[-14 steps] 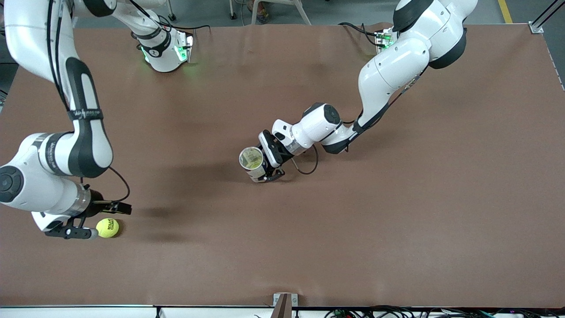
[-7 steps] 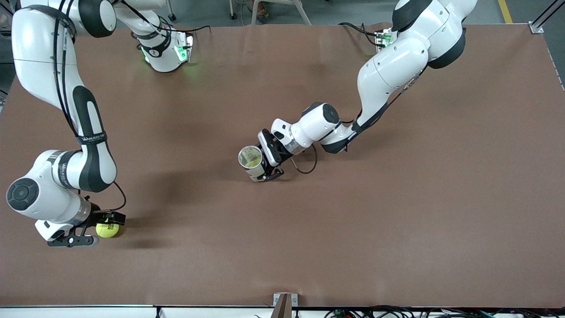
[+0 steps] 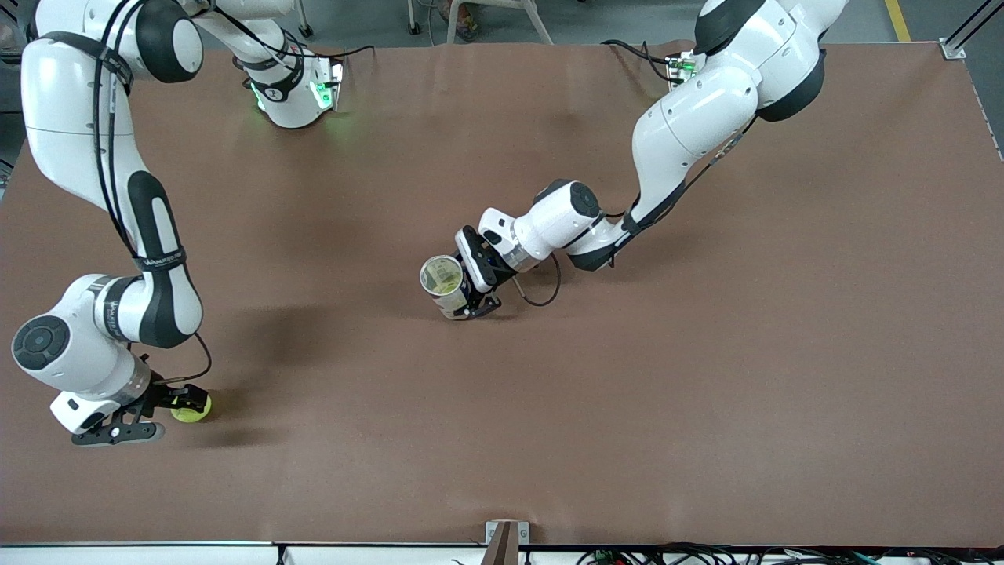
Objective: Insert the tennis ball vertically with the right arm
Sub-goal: 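Move the right gripper to the second tennis ball and grasp it, then carry the second ball over the can and drop it in with the right gripper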
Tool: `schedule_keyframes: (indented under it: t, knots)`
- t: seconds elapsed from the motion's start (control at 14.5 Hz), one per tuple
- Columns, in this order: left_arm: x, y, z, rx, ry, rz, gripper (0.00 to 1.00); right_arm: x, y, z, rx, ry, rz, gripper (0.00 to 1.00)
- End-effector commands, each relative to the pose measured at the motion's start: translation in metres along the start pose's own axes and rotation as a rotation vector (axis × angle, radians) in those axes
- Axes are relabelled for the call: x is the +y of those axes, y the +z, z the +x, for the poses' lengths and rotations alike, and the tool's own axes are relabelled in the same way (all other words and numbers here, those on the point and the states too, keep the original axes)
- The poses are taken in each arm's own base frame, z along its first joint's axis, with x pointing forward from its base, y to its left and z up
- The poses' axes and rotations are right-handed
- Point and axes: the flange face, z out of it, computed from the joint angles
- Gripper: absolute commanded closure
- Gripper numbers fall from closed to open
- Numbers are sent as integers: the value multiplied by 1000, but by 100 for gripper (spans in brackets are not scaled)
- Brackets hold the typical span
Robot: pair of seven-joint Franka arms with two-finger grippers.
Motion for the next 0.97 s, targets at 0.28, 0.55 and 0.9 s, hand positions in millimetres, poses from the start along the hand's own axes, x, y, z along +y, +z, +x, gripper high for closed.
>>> schedule_keyframes:
  t: [0.28,0.55,0.9]
  knots:
    - [2,3,5,7,-3,8,23,-3,13,-2,46,-12,-3,0]
    - [1,1,7,10,1,11,24,-4,15,-4,38,-7,3,0]
    - [0,2,7,10,-1,10,24,-6,25,-12,14,-10,11,4]
